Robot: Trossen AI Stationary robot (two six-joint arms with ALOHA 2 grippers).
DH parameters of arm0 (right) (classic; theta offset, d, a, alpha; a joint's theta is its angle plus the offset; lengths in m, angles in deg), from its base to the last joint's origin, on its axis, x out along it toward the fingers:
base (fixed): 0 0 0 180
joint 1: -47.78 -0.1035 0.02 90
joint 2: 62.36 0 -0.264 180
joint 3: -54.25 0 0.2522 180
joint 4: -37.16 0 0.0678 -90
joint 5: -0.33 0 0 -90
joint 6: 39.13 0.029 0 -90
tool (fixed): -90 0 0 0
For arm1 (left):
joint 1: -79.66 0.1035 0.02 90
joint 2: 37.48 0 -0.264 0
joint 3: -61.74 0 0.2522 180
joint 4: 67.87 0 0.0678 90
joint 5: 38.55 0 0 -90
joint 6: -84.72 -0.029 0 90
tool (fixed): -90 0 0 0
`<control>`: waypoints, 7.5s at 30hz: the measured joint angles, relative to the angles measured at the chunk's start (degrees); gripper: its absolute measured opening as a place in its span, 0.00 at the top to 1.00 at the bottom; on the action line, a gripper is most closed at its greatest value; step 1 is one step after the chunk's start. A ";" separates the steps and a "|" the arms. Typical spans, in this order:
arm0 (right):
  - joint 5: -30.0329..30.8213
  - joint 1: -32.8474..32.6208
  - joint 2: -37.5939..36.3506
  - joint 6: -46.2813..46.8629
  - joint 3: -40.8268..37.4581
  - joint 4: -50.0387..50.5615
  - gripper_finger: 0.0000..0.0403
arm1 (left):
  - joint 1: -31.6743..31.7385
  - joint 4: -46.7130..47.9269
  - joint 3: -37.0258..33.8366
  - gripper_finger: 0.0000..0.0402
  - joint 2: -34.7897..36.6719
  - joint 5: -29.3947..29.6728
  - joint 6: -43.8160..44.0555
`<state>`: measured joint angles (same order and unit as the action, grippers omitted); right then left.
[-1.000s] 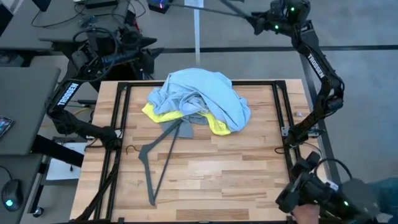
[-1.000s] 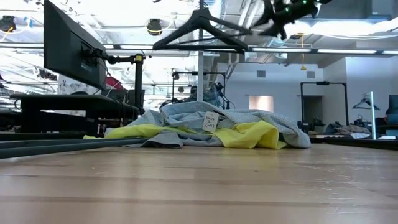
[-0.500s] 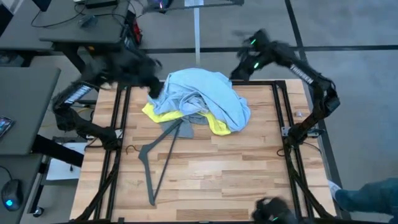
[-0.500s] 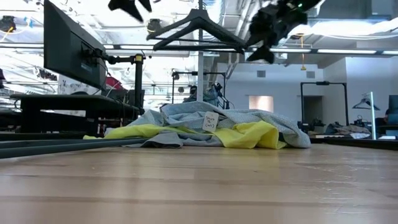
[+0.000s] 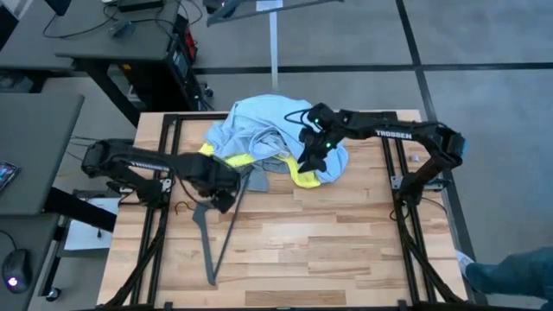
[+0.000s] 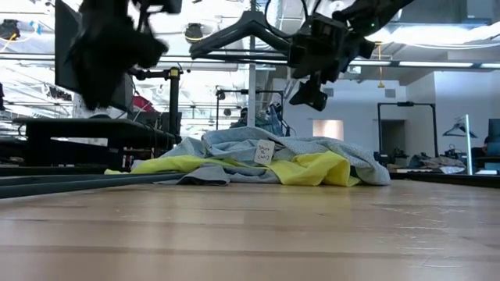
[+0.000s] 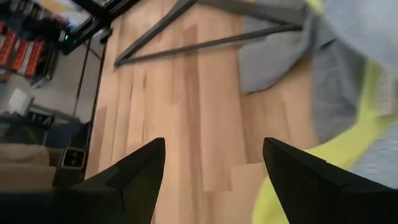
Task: Hang clothes
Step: Hang the black hanger on the clothes rack, then return to Home Position
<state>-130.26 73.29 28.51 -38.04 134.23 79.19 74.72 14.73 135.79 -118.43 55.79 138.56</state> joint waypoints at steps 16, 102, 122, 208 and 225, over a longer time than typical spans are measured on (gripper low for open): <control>0.07 -1.05 -0.02 1.52 0.00 -0.09 0.36 | 2.11 -26.23 -23.19 0.44 0.23 0.65 -7.20; 0.00 -0.52 0.35 30.90 7.41 -15.77 0.86 | 2.77 16.30 40.93 0.86 -21.40 33.77 -44.57; -0.85 3.79 -0.24 24.86 7.93 -15.20 0.92 | 4.29 19.48 51.22 0.52 -19.82 24.38 -36.94; 1.68 43.82 -6.00 -5.84 40.33 19.45 0.48 | 24.95 14.04 71.96 0.51 -5.31 22.17 -47.38; 1.14 11.38 -26.88 21.87 -18.50 -25.13 0.97 | 12.76 -17.67 42.06 0.74 1.08 9.16 -45.79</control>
<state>-129.12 84.67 1.63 -16.17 115.72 54.05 87.48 -2.94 177.84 -117.35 64.95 92.77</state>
